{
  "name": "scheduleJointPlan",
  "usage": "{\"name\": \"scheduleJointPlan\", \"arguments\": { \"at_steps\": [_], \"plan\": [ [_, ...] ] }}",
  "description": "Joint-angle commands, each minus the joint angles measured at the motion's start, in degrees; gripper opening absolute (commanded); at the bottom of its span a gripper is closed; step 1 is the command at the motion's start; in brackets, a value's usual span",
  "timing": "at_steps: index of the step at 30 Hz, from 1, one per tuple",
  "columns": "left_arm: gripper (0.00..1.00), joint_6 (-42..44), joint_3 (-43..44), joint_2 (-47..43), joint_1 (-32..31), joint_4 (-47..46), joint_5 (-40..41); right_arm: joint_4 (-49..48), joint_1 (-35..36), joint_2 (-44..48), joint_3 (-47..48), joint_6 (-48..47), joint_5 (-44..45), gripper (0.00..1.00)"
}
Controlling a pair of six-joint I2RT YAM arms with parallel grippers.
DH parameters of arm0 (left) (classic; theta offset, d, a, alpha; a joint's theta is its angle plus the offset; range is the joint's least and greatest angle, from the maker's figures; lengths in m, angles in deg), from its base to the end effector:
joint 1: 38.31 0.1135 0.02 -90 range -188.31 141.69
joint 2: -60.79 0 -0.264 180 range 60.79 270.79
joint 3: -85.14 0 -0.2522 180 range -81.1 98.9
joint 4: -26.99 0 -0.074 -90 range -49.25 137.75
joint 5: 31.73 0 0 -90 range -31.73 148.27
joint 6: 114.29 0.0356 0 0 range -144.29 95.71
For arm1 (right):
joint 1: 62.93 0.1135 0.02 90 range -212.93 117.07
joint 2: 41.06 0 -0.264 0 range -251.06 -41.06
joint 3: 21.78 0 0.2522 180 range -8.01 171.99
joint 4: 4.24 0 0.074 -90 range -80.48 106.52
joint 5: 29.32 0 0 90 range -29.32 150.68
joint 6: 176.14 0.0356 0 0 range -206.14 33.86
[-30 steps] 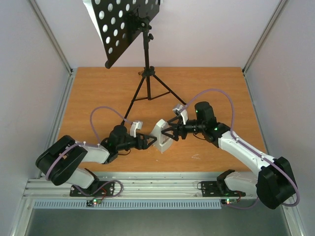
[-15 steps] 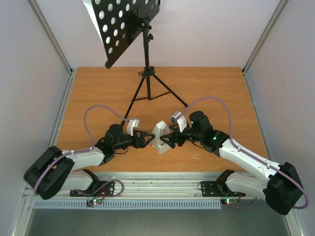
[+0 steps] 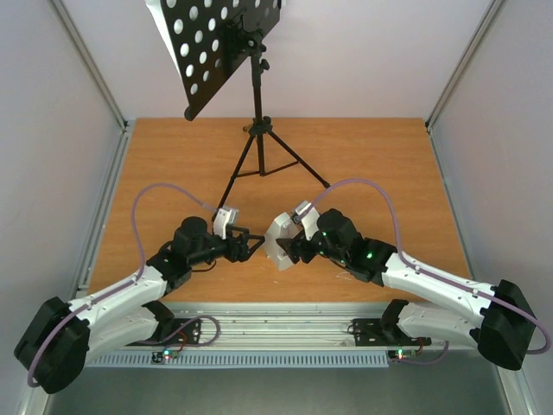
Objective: Pack up the instrument practice props
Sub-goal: Adjust the metronome at the center of the board.
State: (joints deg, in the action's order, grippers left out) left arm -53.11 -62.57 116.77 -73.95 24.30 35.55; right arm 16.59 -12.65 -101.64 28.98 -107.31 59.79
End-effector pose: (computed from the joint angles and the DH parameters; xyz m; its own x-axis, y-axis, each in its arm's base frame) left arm 0.1570 -0.1295 0.1927 -0.6555 -0.0771 -0.7512 0.5872 0.5734 -0.5713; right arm 0.1485 0.1797 0.2446 -0.0230 -0.5927 -0.8051 -0.8428 0.4446 -0.3033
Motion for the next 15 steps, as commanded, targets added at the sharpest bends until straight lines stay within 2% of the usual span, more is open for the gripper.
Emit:
{"name": "scheduleJointPlan", "arguments": {
  "at_steps": [1,7,11,15],
  "plan": [
    [0.79,1.76,4.91,-1.48,0.32,4.93,-1.48,-2.12,0.91,0.47,-0.08,1.26,5.79,0.82],
    [0.79,1.12,10.49,-1.41,0.31,7.02,-2.79,-2.57,0.92,0.05,0.27,1.31,5.72,0.69],
    [0.79,2.13,15.0,1.71,0.39,8.69,-3.52,-2.83,0.87,-0.05,-0.08,1.13,5.79,0.61],
    [0.78,2.85,18.66,6.14,0.37,8.87,-4.62,-2.9,0.93,0.72,-0.86,1.34,6.24,0.58]
  ]
}}
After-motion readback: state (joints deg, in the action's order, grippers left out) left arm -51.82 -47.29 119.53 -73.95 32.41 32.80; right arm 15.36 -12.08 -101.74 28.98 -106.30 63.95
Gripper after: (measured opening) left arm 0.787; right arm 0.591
